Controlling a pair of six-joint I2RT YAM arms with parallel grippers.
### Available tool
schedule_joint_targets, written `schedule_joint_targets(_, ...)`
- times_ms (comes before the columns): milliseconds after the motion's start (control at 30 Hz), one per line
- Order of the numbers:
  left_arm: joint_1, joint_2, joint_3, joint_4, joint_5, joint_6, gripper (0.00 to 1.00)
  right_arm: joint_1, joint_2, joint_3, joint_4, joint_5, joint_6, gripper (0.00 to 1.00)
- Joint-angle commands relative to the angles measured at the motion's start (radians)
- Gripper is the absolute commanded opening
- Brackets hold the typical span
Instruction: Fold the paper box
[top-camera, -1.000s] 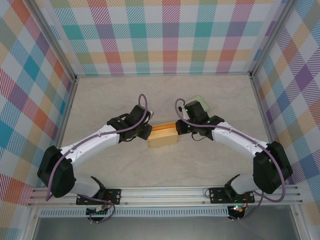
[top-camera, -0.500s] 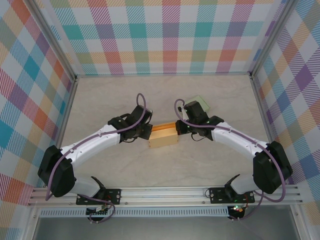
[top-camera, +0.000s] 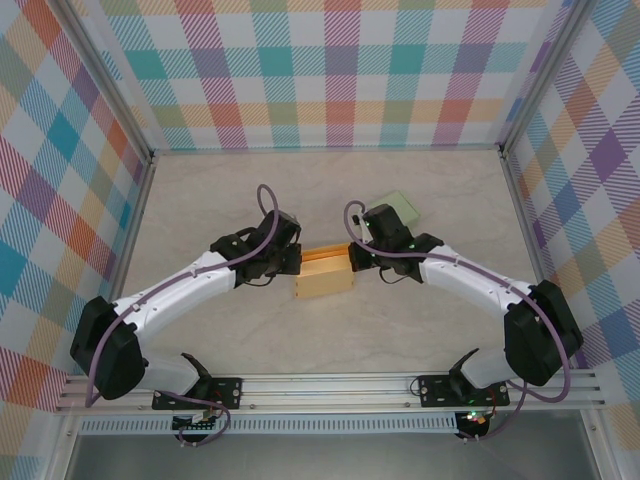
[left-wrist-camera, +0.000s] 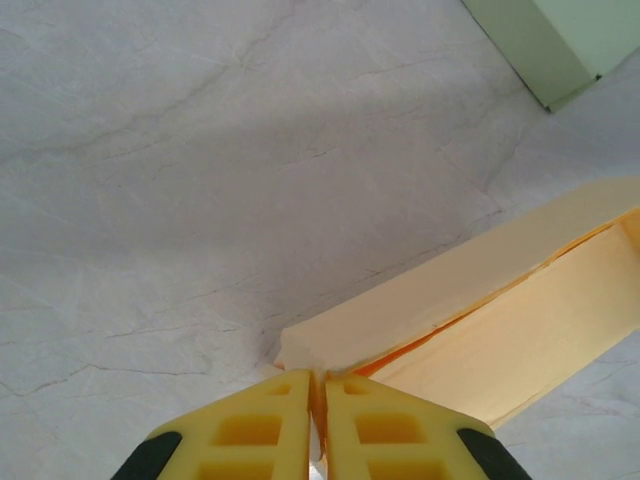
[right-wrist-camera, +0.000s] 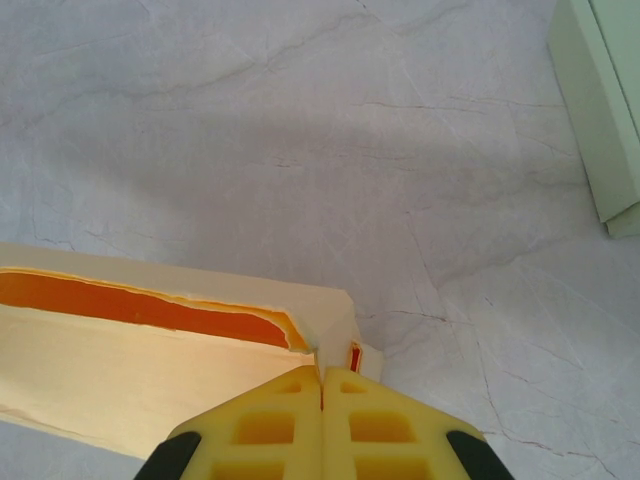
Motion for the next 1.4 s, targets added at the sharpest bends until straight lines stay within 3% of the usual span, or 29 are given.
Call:
schedule_joint_targets(0,-0.007,-0.015,-0.012,0.047,0.018,-0.100,0.12,0.023,0.005,-0.027,-0.022,-0.009,0.002,0.00)
schedule_joint_targets(400,-0.007,0.035,0.019,0.077,0.043,-0.190,0.12,0.081,-0.012,-0.016,-0.037,0.085,0.002,0.00)
schedule_joint_targets(1000,-0.005,0.108,0.125,0.016,0.089,-0.223,0.12,0.130,-0.005,-0.038,-0.013,0.155,-0.002,0.00)
schedule_joint_targets(1367,-0.007,0.090,0.081,0.056,0.068,-0.237,0.11,0.133,-0.024,-0.074,0.038,0.115,0.021,0.20)
